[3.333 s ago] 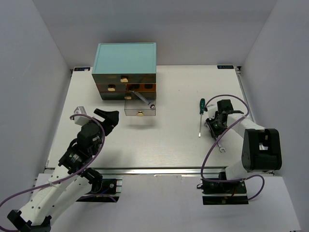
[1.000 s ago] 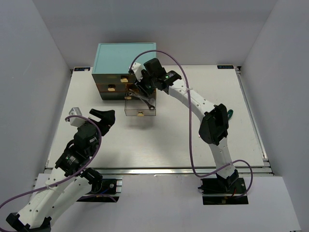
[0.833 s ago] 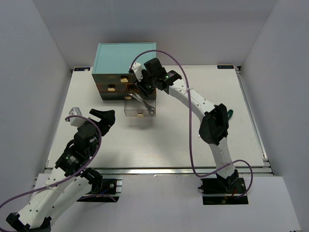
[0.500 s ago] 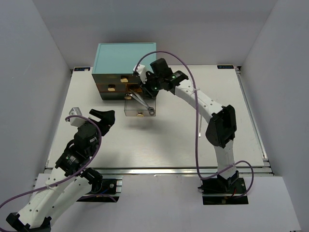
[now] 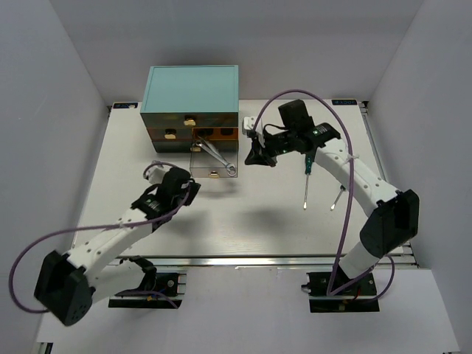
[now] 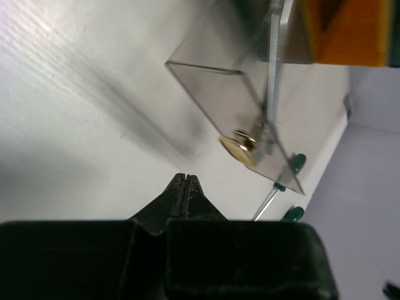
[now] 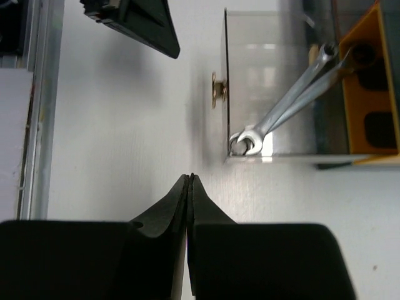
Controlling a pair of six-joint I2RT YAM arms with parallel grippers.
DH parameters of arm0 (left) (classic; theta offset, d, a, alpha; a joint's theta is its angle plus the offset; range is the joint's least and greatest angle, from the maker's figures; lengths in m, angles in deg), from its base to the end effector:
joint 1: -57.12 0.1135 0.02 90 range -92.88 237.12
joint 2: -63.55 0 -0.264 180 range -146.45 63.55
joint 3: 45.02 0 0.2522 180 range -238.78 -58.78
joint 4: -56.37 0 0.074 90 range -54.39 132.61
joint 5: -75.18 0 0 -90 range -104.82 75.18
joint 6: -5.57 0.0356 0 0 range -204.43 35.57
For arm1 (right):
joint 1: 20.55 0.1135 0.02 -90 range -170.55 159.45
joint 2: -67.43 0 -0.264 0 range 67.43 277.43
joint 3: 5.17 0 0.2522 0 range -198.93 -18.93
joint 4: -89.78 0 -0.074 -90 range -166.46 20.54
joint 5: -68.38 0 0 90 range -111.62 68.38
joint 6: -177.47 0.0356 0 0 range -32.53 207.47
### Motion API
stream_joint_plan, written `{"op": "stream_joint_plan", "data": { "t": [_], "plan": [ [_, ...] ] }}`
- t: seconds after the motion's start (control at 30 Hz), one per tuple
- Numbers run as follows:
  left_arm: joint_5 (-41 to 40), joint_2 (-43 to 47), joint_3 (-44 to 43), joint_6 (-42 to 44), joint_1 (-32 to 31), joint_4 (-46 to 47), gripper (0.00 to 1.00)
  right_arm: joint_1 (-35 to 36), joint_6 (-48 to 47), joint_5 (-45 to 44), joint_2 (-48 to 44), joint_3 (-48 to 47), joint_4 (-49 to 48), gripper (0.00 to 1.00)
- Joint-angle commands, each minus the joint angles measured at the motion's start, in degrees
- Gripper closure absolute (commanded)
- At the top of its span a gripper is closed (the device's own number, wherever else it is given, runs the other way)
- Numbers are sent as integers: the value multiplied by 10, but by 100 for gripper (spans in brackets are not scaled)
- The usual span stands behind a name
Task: Sort the tools into containers
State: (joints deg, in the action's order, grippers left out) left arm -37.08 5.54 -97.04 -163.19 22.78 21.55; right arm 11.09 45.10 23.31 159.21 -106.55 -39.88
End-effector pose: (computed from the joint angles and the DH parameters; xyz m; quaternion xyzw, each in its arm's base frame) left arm 0.1826 -0.1084 0.2412 -0.4116 0.7956 -0.2440 0.3715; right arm 0.2865 0.2061 0.3547 -0.6328 0.5750 0.3098 0.4159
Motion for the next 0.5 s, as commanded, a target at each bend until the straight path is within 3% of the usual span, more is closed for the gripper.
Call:
{"op": "stream_joint_plan", "data": {
  "t": [0.0, 0.1, 0.27, 0.43, 0.47],
  "plan": [
    [46, -66, -21, -110, -2, 56, 100, -22, 25, -9, -42, 52, -51, 97],
    [59, -136, -26, -160, -2, 122, 100, -41, 60, -19, -75, 96, -94, 97],
    [46, -237, -99, -169, -2, 166, 100, -72, 78, -20, -111, 132, -113, 98],
    [8, -297, -139, -173, 2, 204, 62, -94, 90, -25, -134, 170, -120, 98],
    [5, -305, -155, -174, 4, 204, 58, -99, 91, -26, -140, 176, -121, 98]
  ]
}}
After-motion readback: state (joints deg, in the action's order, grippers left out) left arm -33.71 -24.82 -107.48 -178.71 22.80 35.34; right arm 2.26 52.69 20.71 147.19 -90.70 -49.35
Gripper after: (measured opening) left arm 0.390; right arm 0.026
